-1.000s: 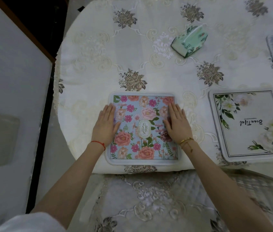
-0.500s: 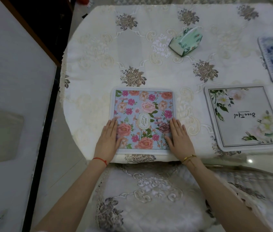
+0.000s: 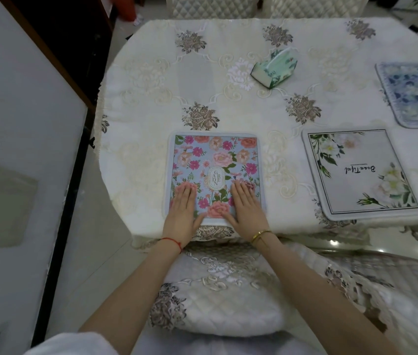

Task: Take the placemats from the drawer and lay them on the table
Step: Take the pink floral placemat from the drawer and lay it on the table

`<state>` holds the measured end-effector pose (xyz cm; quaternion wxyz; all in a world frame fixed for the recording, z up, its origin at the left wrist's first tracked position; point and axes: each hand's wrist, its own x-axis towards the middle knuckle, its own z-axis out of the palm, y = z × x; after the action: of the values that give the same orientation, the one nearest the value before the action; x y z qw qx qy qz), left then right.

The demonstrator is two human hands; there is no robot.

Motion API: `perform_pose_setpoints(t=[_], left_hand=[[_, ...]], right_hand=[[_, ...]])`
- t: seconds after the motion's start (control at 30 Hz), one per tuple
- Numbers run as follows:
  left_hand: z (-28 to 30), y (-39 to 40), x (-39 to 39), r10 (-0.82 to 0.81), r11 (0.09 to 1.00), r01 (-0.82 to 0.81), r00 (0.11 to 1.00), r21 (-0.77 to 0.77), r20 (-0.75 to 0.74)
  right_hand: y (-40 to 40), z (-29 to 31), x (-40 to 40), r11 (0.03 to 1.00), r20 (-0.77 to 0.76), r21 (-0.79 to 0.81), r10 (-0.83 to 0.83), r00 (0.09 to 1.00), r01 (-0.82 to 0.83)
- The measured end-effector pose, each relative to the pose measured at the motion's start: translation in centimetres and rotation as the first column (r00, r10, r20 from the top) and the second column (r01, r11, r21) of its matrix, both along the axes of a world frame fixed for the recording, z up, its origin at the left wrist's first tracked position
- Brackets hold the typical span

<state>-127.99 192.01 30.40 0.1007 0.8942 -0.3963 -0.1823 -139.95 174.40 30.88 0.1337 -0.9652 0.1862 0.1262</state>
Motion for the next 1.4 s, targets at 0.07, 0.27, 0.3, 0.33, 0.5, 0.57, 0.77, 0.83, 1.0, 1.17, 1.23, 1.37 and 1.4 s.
perform_pose_setpoints(t=[0.07, 0.27, 0.3, 0.33, 0.5, 0.57, 0.77, 0.83, 1.0, 1.17, 1.23, 1.37, 1.4], left_hand=[[-0.1, -0.1, 0.2, -0.008, 1.000, 0.008, 1.000, 0.029, 0.007], [-0.5, 2.2, 1.3, -0.052, 0.998, 0.050, 0.998, 0.049, 0.044], [-0.4, 2.8, 1.5, -0.045, 0.998, 0.043, 0.998, 0.051, 0.048], [-0.4, 3.3, 1.7, -0.043, 0.998, 0.041, 0.998, 0.051, 0.054], [-0.1, 5.1, 2.3, -0.032, 0.999, 0.029, 0.997, 0.045, 0.071], [0.1, 5.5, 2.3, -0.022, 0.999, 0.019, 0.997, 0.049, 0.072], [0.7, 5.0, 2.2, -0.012, 1.000, 0.012, 0.999, 0.012, 0.042], [0.8, 5.3, 2.2, -0.018, 1.000, 0.017, 0.999, 0.007, 0.039], [1.1, 6.9, 2.6, 0.008, 1.000, -0.007, 1.000, -0.008, 0.026], [3.3, 6.9, 2.2, 0.014, 0.997, -0.014, 1.000, -0.082, 0.006], [4.7, 6.3, 2.0, 0.017, 0.989, -0.013, 1.000, -0.148, 0.020], [7.6, 4.4, 1.1, -0.029, 0.960, 0.049, 0.997, -0.277, 0.074], [8.1, 3.9, 0.8, -0.047, 0.955, 0.070, 0.995, -0.289, 0.085]], right_hand=[[-0.1, -0.2, -0.2, 1.000, -0.004, -0.002, -0.011, 1.000, 0.011], [-2.3, 0.2, -2.6, 1.000, -0.023, -0.003, 0.018, 1.000, -0.018], [-2.7, 0.3, -3.3, 1.000, -0.027, 0.000, 0.008, 1.000, -0.008], [-3.0, 0.3, -3.9, 1.000, -0.033, 0.000, -0.001, 0.999, 0.001], [-3.9, 0.3, -5.5, 0.999, -0.058, -0.009, -0.040, 0.998, 0.039], [-4.0, 0.5, -5.7, 0.998, -0.047, -0.011, -0.060, 0.997, 0.059], [-3.3, 0.5, -4.2, 0.999, -0.030, 0.010, -0.035, 0.999, 0.035], [-3.3, 0.4, -4.5, 0.999, -0.034, 0.016, -0.041, 0.999, 0.042], [-4.1, 1.2, -6.3, 0.999, -0.062, -0.005, -0.055, 0.997, 0.054], [-4.2, 3.3, -6.9, 0.990, 0.024, -0.054, -0.128, 0.991, 0.129], [-4.0, 4.6, -7.2, 0.980, 0.106, -0.038, -0.189, 0.976, 0.194], [-3.2, 7.1, -8.5, 0.962, 0.263, -0.017, -0.260, 0.929, 0.274], [-3.0, 7.7, -9.1, 0.958, 0.288, -0.021, -0.268, 0.919, 0.286]])
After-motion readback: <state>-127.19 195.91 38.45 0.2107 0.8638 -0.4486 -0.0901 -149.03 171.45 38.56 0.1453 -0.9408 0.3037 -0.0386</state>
